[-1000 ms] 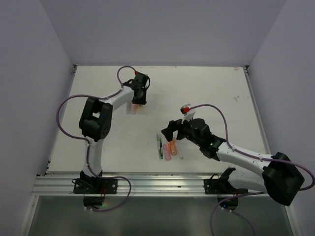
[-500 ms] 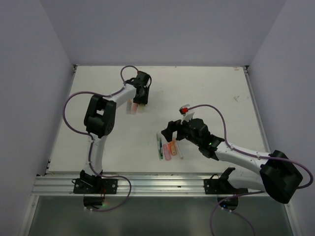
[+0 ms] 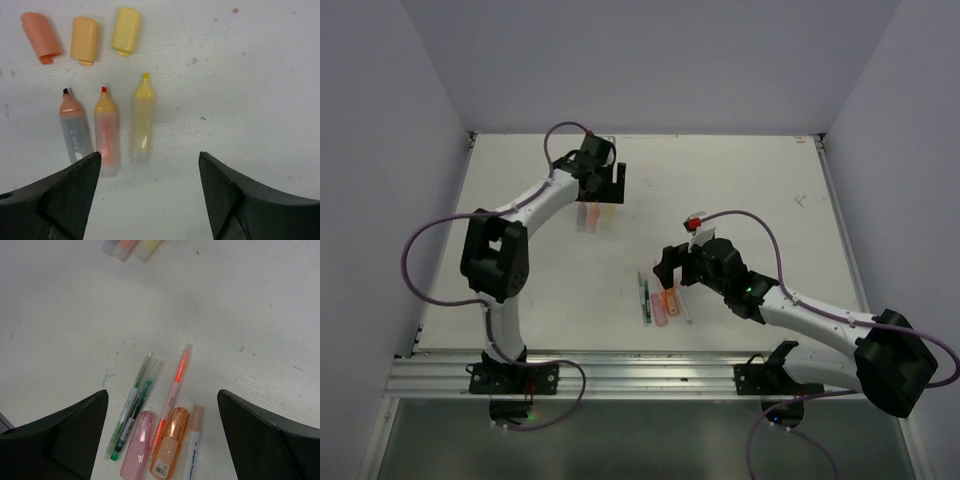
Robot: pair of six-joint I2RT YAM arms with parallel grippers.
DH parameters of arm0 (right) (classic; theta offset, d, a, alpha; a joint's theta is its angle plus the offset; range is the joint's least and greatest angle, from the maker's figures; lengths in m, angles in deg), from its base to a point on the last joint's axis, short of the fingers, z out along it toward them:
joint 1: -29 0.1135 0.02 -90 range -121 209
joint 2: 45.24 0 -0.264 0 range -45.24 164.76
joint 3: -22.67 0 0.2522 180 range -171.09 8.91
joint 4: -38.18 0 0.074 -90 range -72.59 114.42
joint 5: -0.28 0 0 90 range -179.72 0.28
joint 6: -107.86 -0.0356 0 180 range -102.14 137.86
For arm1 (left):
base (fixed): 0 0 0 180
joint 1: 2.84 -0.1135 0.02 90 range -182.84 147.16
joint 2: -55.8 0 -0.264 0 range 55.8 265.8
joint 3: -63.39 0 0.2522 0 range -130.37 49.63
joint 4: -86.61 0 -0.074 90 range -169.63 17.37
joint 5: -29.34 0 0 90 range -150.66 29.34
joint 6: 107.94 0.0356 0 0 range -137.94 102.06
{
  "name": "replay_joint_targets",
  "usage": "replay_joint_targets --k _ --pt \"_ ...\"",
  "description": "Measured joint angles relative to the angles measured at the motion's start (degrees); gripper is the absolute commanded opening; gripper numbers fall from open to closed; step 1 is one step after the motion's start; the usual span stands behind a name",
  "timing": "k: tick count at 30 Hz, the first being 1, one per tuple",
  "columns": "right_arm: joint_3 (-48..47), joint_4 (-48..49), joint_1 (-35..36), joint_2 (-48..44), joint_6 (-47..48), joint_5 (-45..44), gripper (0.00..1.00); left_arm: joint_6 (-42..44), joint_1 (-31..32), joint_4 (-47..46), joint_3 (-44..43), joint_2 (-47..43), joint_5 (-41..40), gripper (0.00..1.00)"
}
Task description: Open the pen caps
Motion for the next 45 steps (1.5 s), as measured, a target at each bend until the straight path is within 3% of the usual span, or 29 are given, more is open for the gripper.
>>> replay_joint_targets --k 6,14,19,23,30,45 --pt "-3.7 -8.2 0.0 -0.3 0.6 -2.9 0.81 -1.5 0.0 -3.9 10.6 -21.5 0.0 1.0" --pt "-7.0 -18.4 2.1 4.7 0.0 -5.7 0.56 -5.2 0.0 -14.3 33.5 -54.0 -6.5 1.0" --pt "-8.7 -22.8 5.8 8.7 -1.3 -8.2 0.49 -5.2 -0.1 -16.0 41.9 -65.0 -9.9 1.0" --pt "-9.7 -24.6 7.0 11.0 -2.8 -10.0 0.42 -4.4 -0.1 -16.4 45.9 -67.7 -8.7 1.0" --pt "-9.7 -27.7 7.0 11.7 -4.6 -12.3 0.38 -4.4 -0.1 -16.4 52.3 -66.5 -4.5 1.0" --pt "-9.1 -27.9 7.0 17.0 -6.4 -11.2 0.31 -4.4 -0.1 -17.6 52.6 -62.4 2.0 1.0"
